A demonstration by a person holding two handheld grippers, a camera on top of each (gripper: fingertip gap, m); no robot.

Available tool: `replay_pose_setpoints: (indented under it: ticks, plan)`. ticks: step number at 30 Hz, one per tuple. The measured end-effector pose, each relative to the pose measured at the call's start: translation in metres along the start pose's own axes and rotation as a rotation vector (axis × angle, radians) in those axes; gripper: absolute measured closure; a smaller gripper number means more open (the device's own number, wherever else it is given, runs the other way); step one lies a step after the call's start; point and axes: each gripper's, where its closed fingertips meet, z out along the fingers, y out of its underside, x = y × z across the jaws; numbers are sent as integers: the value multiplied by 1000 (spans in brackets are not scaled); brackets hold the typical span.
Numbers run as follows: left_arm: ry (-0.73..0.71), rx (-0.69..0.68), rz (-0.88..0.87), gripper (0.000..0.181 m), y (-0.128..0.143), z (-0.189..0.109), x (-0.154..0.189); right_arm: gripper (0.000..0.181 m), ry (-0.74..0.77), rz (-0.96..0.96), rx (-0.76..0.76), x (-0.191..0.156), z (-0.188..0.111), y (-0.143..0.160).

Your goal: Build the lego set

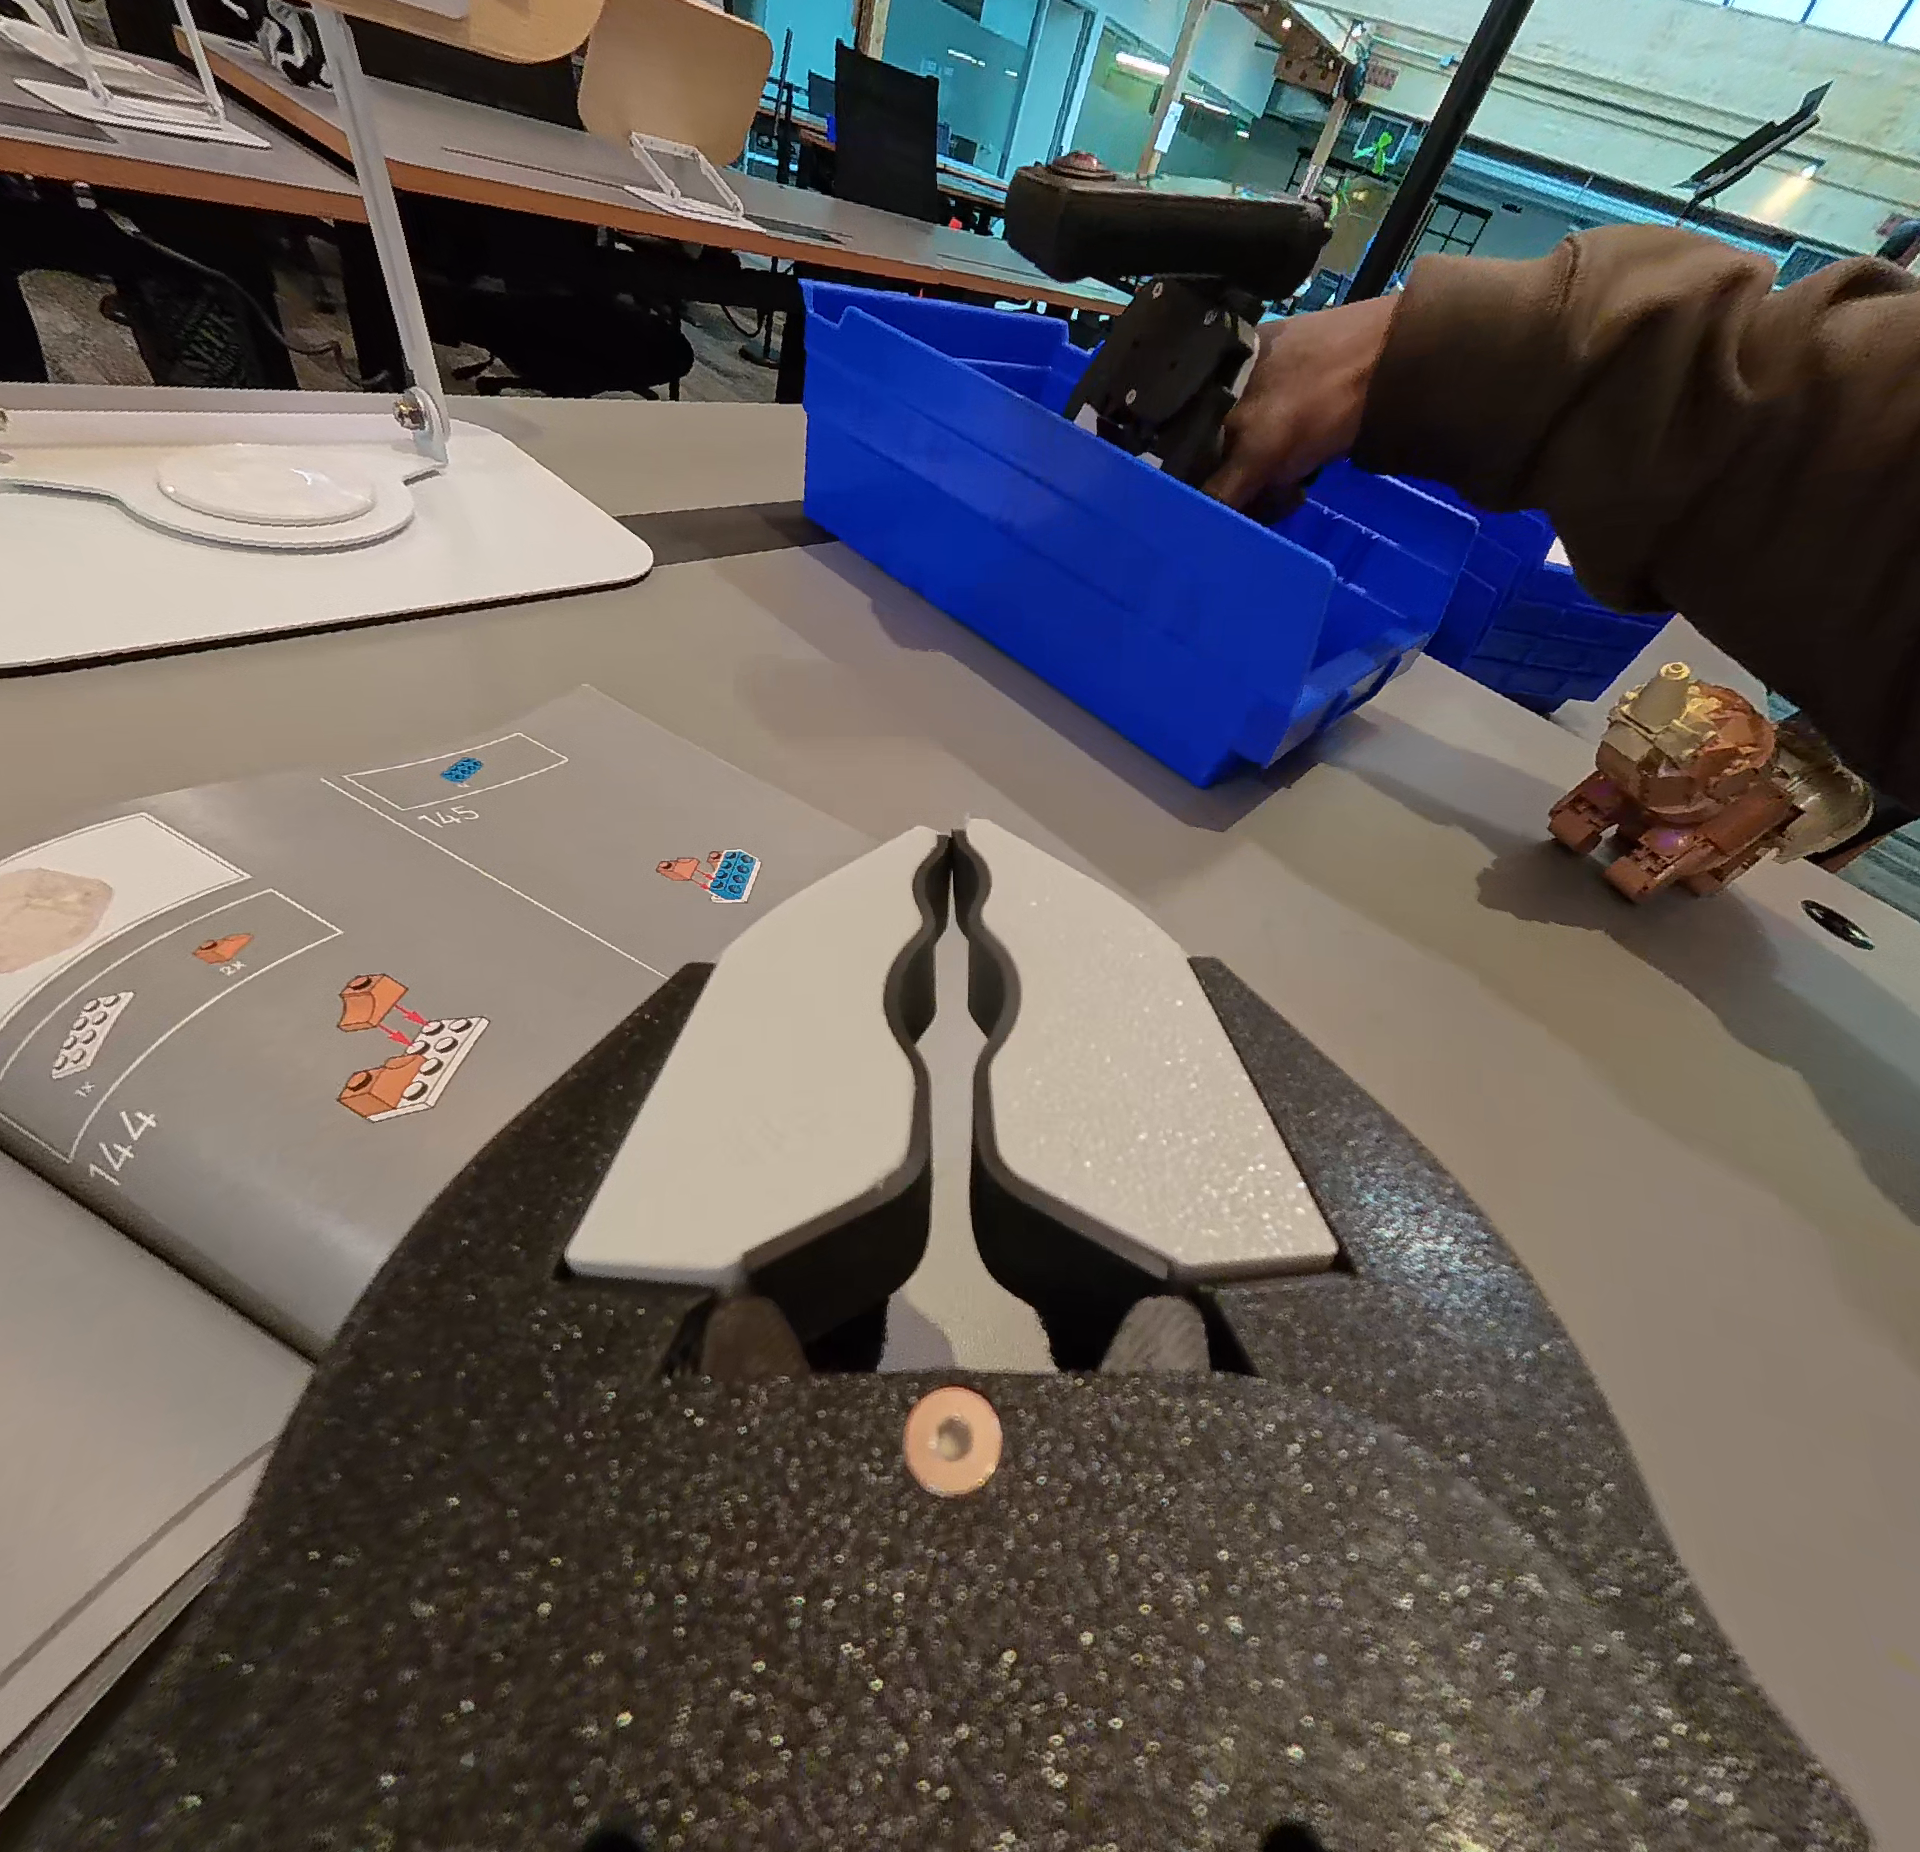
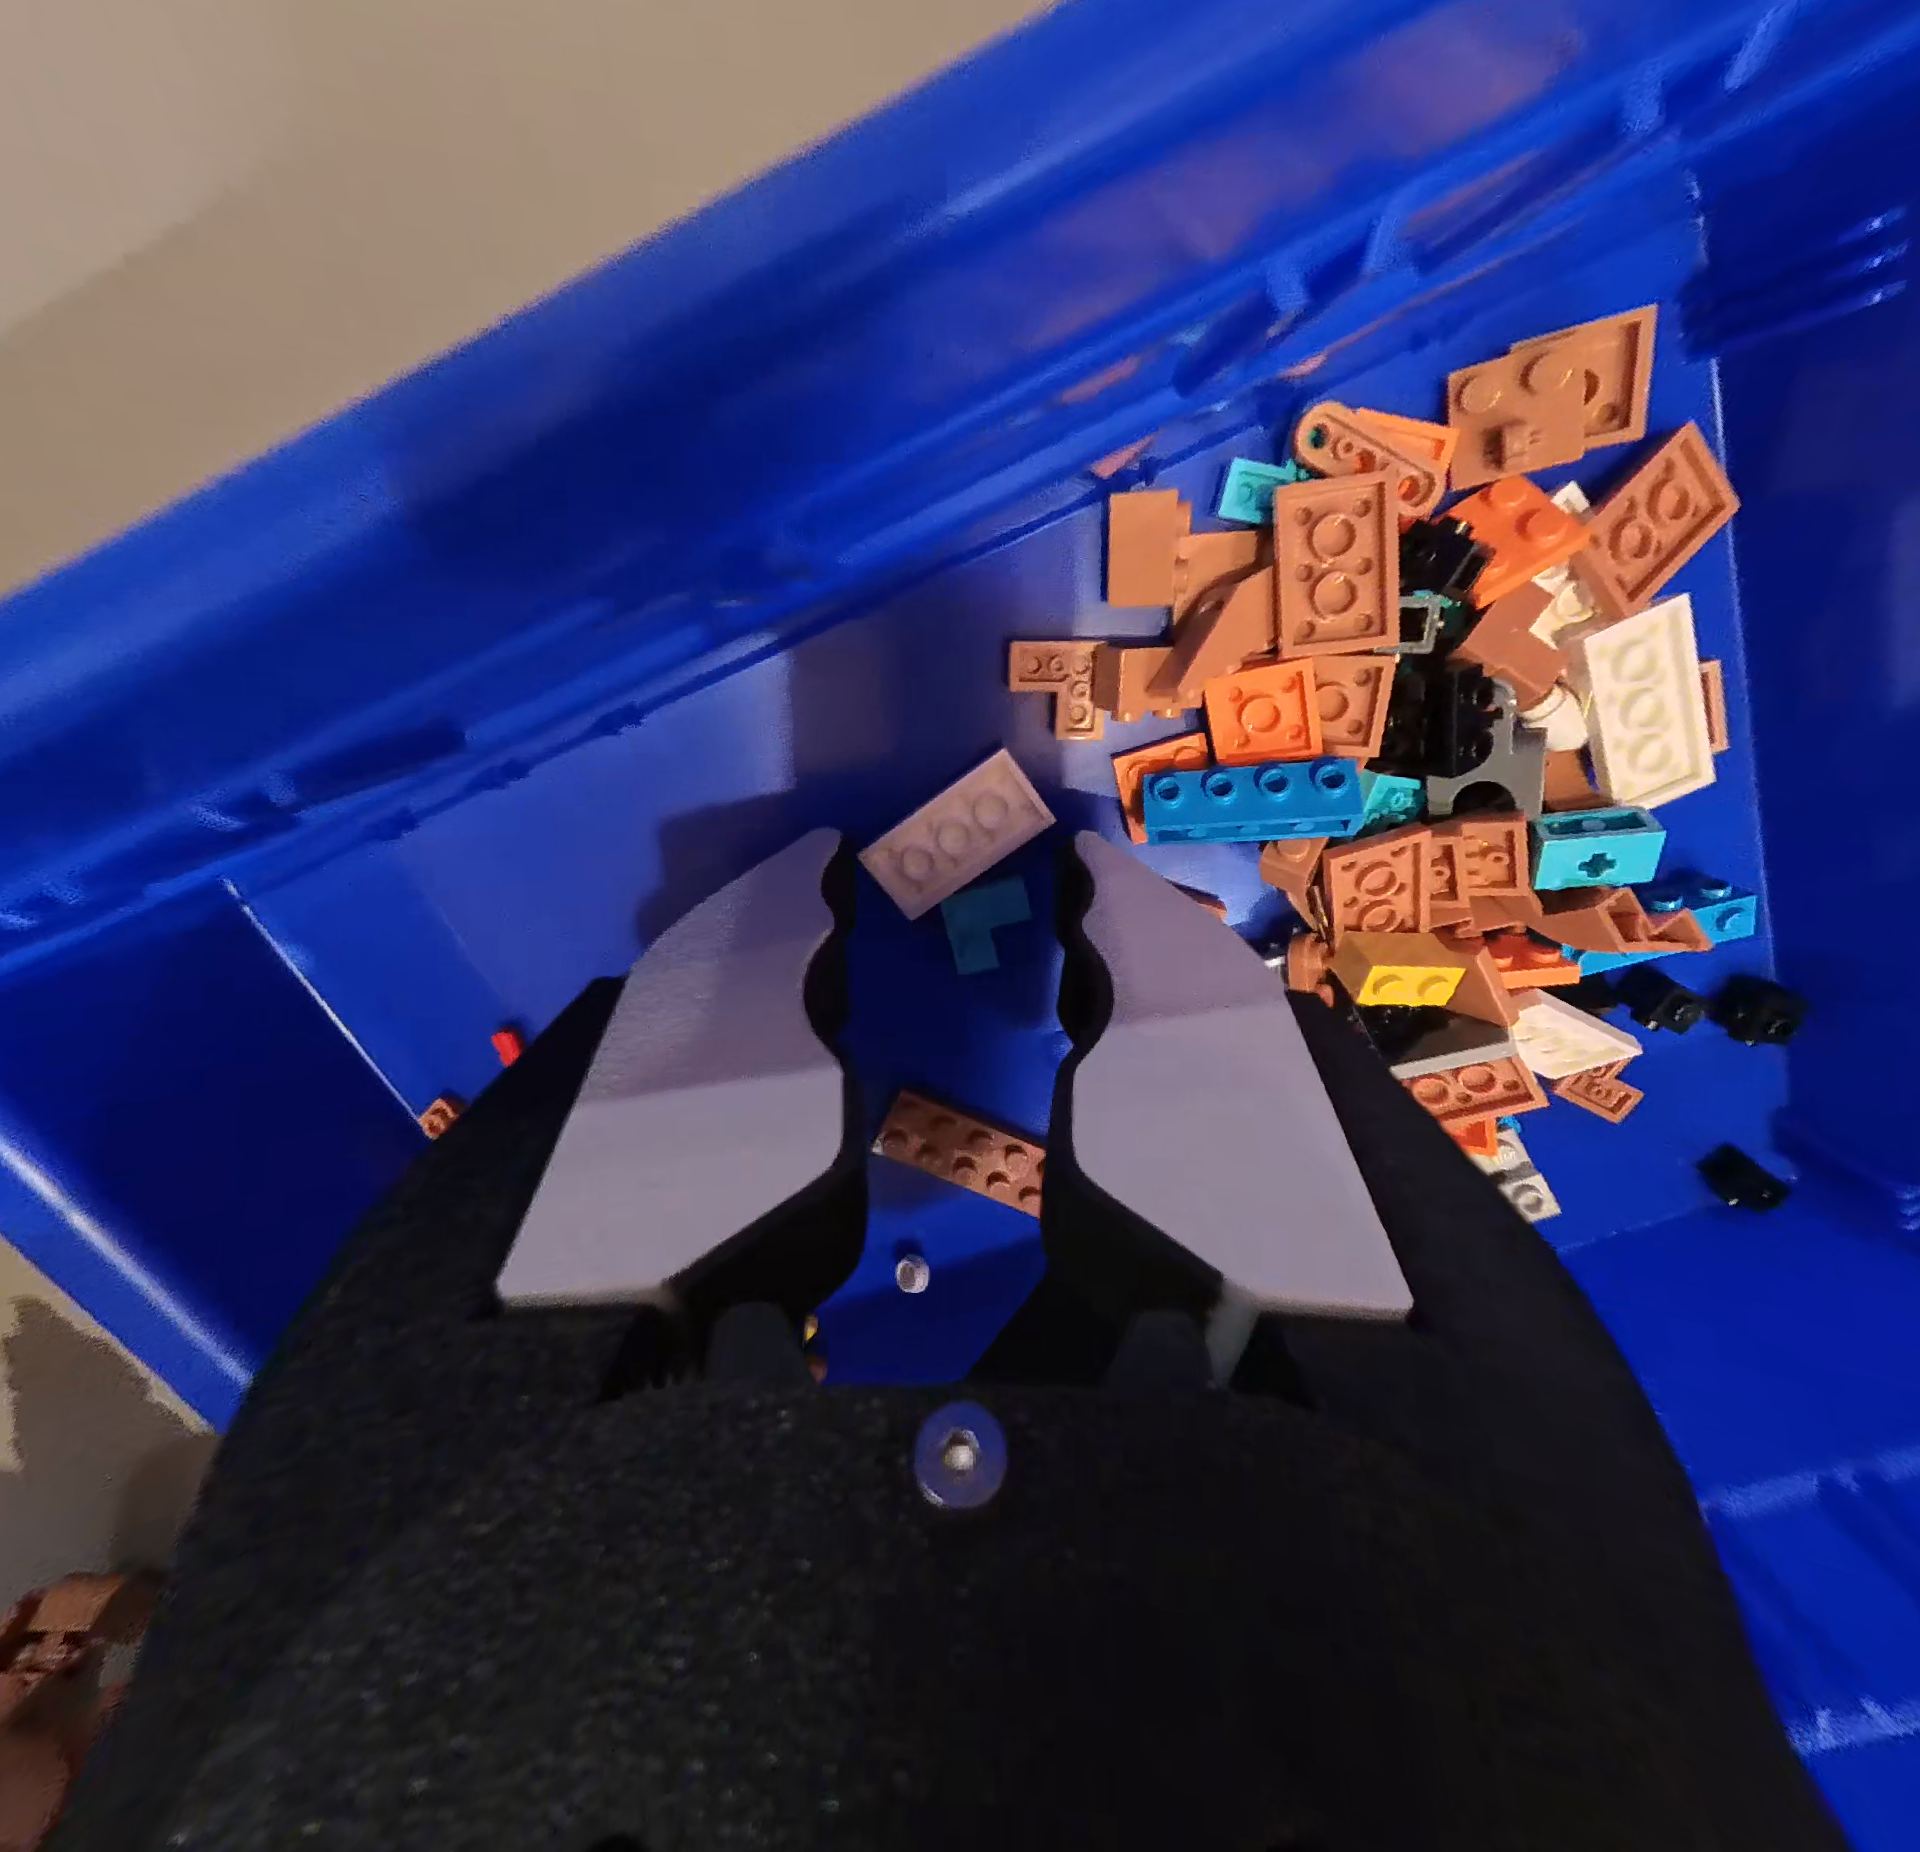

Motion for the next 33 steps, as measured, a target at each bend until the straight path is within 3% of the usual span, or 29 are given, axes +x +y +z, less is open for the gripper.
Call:
replay_pose_setpoints:
  ticks: [4, 15, 21, 24, 27, 31, 33]
  plan:
    - [0, 1, 0, 181, 0, 0, 0, 157, -4, 41, 11, 3, 0, 0]
    - [1, 3, -6, 181, -1, 0, 0, 160, -11, 53, 30, 1, -6, 0]
    - [3, 6, -14, 181, -2, -1, -1, 161, 7, 70, 151, -21, -55, -1]
    - [4, 4, -14, 181, -1, 0, -1, 161, -11, 74, 299, -60, -100, -10]
    - [29, 12, -20, 181, -3, 0, 4, 161, -71, 76, 471, -123, -139, -33]
    - [224, 89, -11, 181, -16, -3, 41, 161, -279, 133, 764, -217, -166, -86]
    - [321, 171, 55, 168, -31, -14, 64, 161, -420, 164, 895, -257, -168, -110]
